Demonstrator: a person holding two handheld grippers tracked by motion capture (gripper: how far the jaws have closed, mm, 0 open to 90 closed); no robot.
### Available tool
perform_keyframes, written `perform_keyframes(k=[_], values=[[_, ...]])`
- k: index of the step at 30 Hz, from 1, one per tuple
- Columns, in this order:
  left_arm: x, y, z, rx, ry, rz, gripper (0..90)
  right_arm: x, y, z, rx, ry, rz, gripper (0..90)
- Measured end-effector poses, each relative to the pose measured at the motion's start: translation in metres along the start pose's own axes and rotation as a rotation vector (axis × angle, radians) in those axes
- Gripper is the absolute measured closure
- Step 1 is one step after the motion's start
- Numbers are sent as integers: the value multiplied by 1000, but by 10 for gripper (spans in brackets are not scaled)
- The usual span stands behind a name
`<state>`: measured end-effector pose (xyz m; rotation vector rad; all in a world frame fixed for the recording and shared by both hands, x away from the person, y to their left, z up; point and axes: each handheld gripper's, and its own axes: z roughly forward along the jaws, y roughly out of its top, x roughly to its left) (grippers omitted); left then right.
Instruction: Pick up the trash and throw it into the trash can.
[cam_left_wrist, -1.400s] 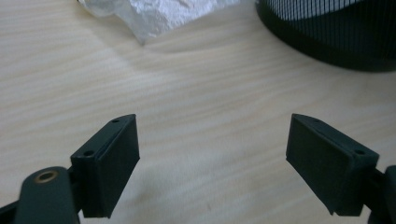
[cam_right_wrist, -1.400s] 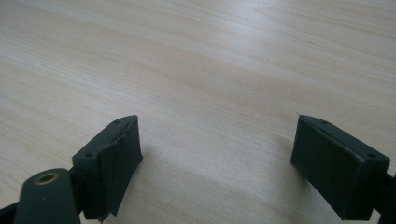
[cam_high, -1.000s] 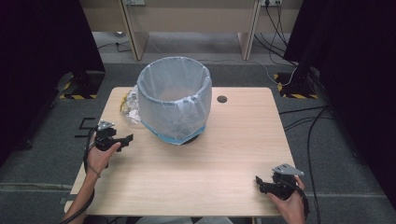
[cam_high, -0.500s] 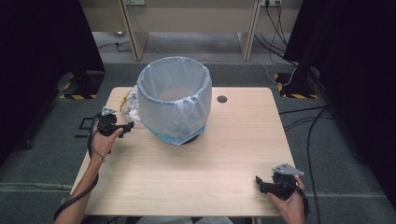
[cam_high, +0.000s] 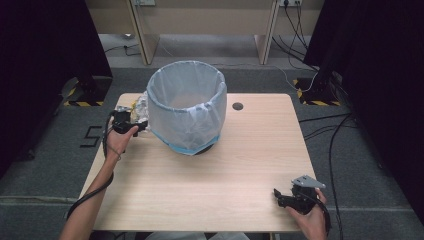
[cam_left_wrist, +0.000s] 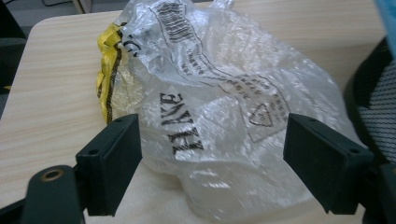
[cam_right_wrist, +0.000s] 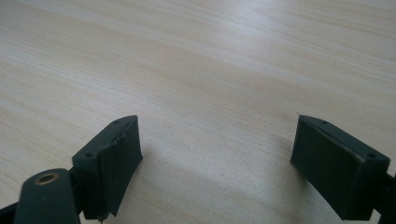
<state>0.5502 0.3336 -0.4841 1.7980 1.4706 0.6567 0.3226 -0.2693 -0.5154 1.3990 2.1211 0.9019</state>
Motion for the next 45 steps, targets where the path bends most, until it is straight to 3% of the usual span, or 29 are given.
perform_keyframes(k=[7,10,21,27,31,45], values=[[5,-2,17,25,4,-20,239,0,0,0,0,1,0,158],[2,-6,24,42,24,15,336,0,0,0,0,1,-1,158],[2,-16,31,62,48,73,611,0,0,0,0,1,-1,158],[1,-20,25,62,61,134,752,0,0,0,0,1,0,158],[1,-23,22,60,61,148,802,0,0,0,0,1,-1,158],[5,-36,-19,36,24,162,828,0,0,0,0,1,-1,158]])
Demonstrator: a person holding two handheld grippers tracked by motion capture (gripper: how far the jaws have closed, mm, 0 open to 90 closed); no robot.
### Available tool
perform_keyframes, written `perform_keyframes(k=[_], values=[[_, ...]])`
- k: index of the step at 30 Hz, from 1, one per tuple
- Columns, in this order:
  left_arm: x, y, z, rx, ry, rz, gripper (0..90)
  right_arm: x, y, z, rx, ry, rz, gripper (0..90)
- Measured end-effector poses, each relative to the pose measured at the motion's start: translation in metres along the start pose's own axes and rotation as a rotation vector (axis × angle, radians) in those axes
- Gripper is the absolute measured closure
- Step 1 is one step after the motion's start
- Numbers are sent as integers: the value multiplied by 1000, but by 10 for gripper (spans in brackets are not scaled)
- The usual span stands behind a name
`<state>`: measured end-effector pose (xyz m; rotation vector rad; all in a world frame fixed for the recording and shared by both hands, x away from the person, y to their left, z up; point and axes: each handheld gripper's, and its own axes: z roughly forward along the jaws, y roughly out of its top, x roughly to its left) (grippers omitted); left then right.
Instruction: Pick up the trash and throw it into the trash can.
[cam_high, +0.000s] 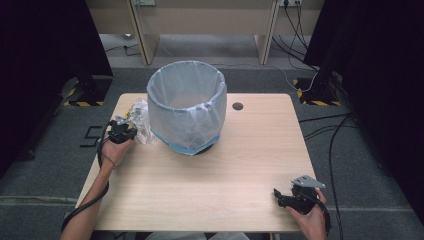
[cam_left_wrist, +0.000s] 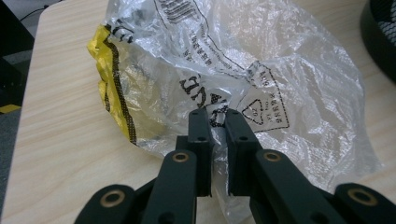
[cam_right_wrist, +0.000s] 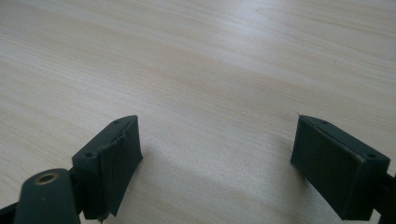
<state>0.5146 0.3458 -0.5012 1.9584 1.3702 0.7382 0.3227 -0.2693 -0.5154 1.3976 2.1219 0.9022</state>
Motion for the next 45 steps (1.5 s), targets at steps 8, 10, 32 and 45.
perform_keyframes(k=[8,10,32,45], values=[[3,1,-24,-22,-10,23,834,0,0,0,0,0,0,158],[4,3,-30,-26,-21,24,835,0,0,0,0,0,0,158],[17,28,-86,-73,-26,85,860,0,0,0,1,1,2,157],[34,49,-113,-110,11,85,869,0,0,1,-1,1,2,157]])
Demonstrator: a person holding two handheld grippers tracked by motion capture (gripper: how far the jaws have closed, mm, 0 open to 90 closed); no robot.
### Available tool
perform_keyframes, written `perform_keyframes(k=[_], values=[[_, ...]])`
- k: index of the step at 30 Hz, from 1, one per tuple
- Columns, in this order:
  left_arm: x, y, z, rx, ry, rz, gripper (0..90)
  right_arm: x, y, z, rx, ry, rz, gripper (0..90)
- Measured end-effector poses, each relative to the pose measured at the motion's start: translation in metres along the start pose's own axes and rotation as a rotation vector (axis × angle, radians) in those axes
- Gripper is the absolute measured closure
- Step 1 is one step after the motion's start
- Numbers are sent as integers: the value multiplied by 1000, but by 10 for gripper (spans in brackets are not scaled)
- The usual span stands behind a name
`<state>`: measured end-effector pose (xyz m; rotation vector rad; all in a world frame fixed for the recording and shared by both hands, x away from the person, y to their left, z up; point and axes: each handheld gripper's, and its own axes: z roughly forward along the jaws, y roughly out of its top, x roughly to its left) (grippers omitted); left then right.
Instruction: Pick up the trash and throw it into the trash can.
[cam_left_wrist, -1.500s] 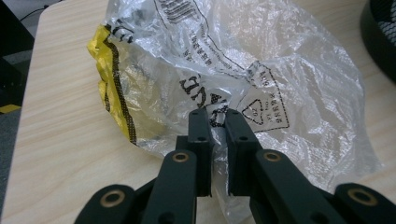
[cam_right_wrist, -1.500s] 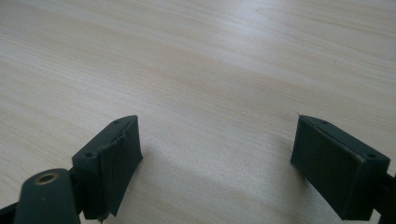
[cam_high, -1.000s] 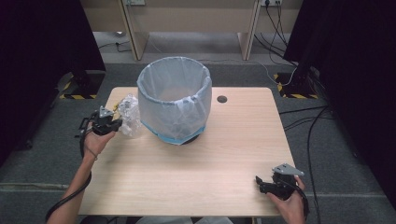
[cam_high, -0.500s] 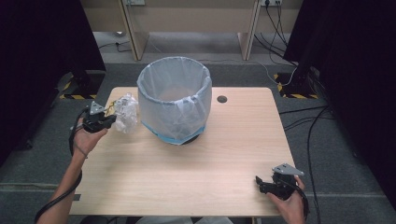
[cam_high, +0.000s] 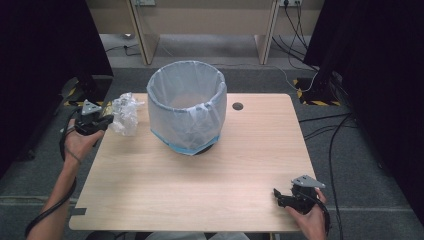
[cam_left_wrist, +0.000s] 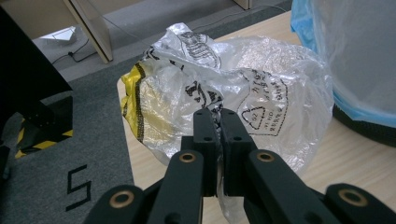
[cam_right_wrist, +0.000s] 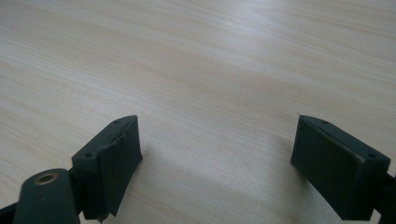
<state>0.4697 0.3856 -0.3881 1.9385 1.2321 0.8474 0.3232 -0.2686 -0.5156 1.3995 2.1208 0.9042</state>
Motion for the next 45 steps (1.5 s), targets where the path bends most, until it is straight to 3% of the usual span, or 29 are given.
perform_keyframes(k=[10,22,28,34,35,45], values=[[1,23,-12,-37,-11,6,873,0,0,0,-1,1,0,157],[-3,61,-31,-88,-36,40,872,0,0,0,1,1,-1,157],[-4,75,-40,-106,-28,61,872,0,0,0,1,1,-1,157],[-6,97,-54,-140,-22,81,872,0,0,0,1,1,-1,157],[-8,107,-60,-153,-20,96,872,0,0,0,1,1,-1,157],[-21,148,-84,-215,-7,153,872,0,0,0,1,1,0,157]])
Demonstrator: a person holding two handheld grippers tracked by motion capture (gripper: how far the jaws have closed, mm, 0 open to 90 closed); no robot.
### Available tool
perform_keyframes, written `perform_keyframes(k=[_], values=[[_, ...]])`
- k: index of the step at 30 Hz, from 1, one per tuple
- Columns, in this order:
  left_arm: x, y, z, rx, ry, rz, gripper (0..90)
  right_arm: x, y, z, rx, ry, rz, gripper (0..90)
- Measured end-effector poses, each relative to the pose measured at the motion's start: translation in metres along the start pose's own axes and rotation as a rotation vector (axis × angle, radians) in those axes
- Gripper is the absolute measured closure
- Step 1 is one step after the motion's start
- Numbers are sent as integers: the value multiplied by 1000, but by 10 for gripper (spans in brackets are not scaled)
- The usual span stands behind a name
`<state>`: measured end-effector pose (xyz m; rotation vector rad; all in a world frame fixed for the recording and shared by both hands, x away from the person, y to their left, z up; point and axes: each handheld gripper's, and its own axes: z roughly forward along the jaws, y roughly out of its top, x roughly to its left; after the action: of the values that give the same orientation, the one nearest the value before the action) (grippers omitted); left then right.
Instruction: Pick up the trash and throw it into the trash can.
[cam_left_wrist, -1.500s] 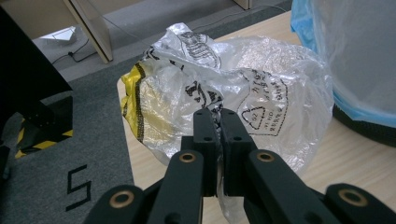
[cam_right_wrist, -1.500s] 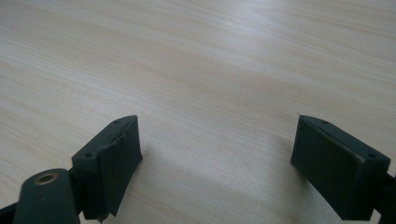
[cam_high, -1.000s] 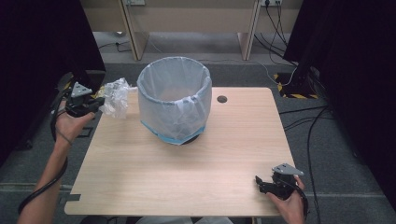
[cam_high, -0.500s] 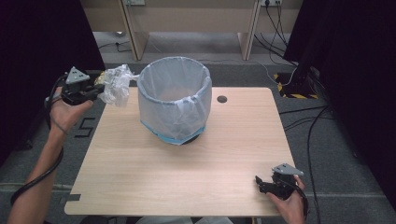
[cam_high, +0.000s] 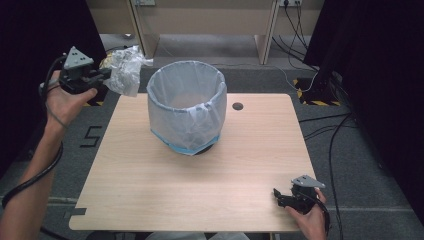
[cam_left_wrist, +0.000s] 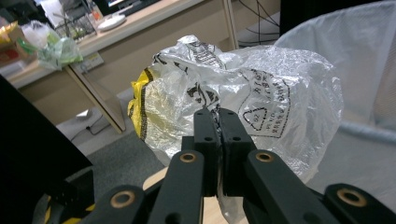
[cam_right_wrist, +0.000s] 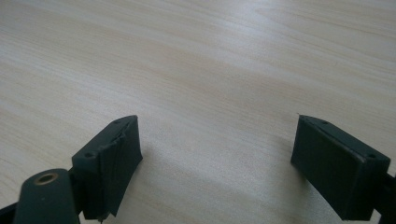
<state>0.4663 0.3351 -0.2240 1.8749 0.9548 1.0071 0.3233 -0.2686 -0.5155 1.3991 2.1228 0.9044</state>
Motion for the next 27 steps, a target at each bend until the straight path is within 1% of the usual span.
perform_keyframes(k=[2,3,5,6,7,8,9,14,15,17,18,20,21,22,24,26,27], values=[[-3,7,-2,-12,-8,6,872,0,0,0,0,0,0,157],[-3,7,-2,-12,-8,6,872,0,0,0,0,0,0,157],[-7,14,-3,-24,-16,16,872,0,0,0,0,0,0,157],[-13,20,-3,-32,-27,27,872,0,0,0,0,0,0,157],[-13,20,-3,-32,-27,27,872,0,0,0,0,0,0,157],[-19,26,-1,-37,-43,35,872,0,0,0,0,0,-1,157],[-19,26,-1,-37,-43,35,872,0,0,0,0,1,-1,157],[-37,37,4,-51,-90,55,872,0,0,0,0,1,-1,157],[-43,41,6,-56,-107,61,872,0,0,0,0,1,-1,157],[-49,44,8,-58,-118,74,871,0,0,0,-1,1,0,157],[-49,44,8,-58,-118,74,871,0,0,0,-1,1,0,157],[-57,48,13,-60,-133,84,871,0,0,0,0,1,-1,157],[-57,48,13,-60,-133,84,871,0,0,0,0,1,-1,157],[-64,50,18,-55,-142,96,871,0,0,0,0,1,-1,157],[-67,51,20,-52,-145,99,871,0,0,0,-1,1,-1,157],[-77,51,31,-39,-162,109,871,0,0,0,0,1,-2,157],[-77,51,31,-39,-162,109,871,0,0,0,0,1,-2,157]])
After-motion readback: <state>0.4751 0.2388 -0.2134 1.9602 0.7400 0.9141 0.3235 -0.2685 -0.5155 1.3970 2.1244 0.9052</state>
